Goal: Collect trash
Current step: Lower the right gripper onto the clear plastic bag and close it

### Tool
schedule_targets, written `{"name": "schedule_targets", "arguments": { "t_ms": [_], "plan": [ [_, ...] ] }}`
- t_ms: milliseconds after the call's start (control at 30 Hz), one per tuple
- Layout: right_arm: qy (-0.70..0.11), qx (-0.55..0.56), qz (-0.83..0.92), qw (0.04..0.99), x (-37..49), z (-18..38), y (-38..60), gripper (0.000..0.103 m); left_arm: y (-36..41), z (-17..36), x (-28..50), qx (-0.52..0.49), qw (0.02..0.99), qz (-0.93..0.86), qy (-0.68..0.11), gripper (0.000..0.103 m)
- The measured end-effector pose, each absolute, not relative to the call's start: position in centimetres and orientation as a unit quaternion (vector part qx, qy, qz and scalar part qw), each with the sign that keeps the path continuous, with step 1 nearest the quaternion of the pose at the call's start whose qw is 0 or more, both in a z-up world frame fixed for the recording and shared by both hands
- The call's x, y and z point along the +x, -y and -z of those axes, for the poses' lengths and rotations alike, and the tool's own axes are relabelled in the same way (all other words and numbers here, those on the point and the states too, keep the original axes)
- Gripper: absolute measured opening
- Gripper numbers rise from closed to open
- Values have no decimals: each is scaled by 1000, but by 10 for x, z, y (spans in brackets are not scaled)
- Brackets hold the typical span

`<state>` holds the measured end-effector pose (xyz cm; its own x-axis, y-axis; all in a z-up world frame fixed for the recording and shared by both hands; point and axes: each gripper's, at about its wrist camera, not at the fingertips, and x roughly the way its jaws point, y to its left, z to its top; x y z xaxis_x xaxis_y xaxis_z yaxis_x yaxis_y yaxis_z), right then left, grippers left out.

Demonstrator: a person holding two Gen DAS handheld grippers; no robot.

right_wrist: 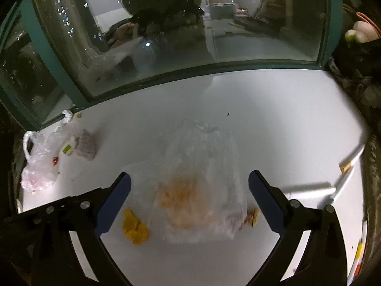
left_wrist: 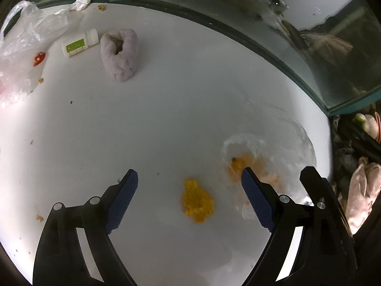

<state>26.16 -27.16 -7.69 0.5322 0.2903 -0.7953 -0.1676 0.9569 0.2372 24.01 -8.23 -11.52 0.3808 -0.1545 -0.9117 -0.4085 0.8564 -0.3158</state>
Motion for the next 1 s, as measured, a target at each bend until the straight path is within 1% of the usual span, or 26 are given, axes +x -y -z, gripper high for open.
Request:
{"name": "schedule_targets", "arguments": {
  "t_ms": [133,333,500,733,767,833,867,900,933,1000],
  "plan": [
    [-470,75,-130,870,279,92,272,96,75,127,251,-262,786,-84,-554,86],
    [-486,54,-137,861,295,112,260,96,69,148,264,-253,783,-91,-561,86],
    [-494,43,-138,857,303,123,255,96,68,160,275,-230,787,-95,-565,86],
    [-501,39,-137,854,308,134,254,95,70,160,283,-184,806,-105,-553,86],
    [-506,40,-138,851,309,136,252,91,70,160,284,-181,807,-104,-553,86],
    [-526,27,-145,838,311,143,246,51,72,160,285,-180,807,-95,-555,87],
    [-537,28,-158,828,310,147,242,45,74,160,285,-183,805,-88,-558,87],
    [-535,25,-170,827,307,144,240,28,75,160,285,-186,803,-82,-560,87],
    [-540,26,-179,822,306,144,238,14,76,159,284,-188,801,-78,-563,87],
    [-541,31,-191,819,300,138,236,12,80,156,281,-191,800,-74,-565,87]
  ]
}}
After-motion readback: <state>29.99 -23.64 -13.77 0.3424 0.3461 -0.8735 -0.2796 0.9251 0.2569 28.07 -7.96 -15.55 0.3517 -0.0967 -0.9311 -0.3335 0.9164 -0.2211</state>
